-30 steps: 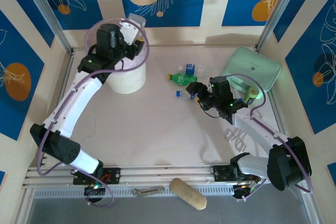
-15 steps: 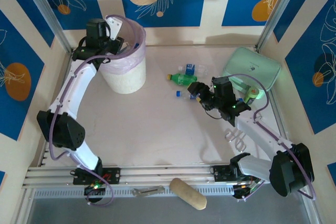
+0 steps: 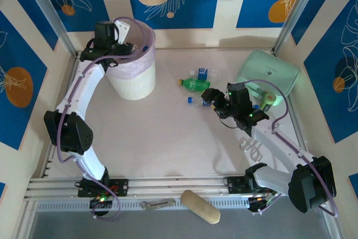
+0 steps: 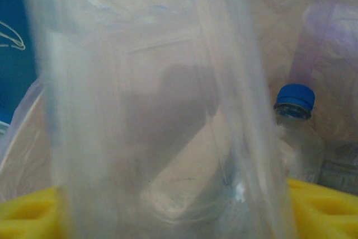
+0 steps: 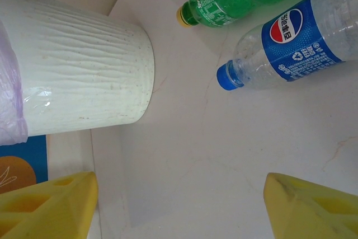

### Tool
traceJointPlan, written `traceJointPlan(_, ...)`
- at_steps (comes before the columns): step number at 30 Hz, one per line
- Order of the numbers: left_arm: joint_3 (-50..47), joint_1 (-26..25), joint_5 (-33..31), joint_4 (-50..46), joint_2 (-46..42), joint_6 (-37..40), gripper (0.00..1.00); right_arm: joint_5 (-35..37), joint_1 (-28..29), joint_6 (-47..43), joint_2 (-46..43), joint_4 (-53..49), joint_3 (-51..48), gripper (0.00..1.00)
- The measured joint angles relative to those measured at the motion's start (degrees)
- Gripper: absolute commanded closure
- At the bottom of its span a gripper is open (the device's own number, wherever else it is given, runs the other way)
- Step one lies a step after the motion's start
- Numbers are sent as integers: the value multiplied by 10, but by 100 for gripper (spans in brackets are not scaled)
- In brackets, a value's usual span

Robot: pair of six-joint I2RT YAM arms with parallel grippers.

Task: Put the plastic bottles in the bin

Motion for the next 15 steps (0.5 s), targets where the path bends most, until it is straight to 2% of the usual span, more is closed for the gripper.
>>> traceJointPlan(3,0,0,1,0,0,-9,0,0,0,0,0,0,0,22)
traceJointPlan(15,0,1,17,-1,-6,-39,1,2,0,0,0,0,0,21)
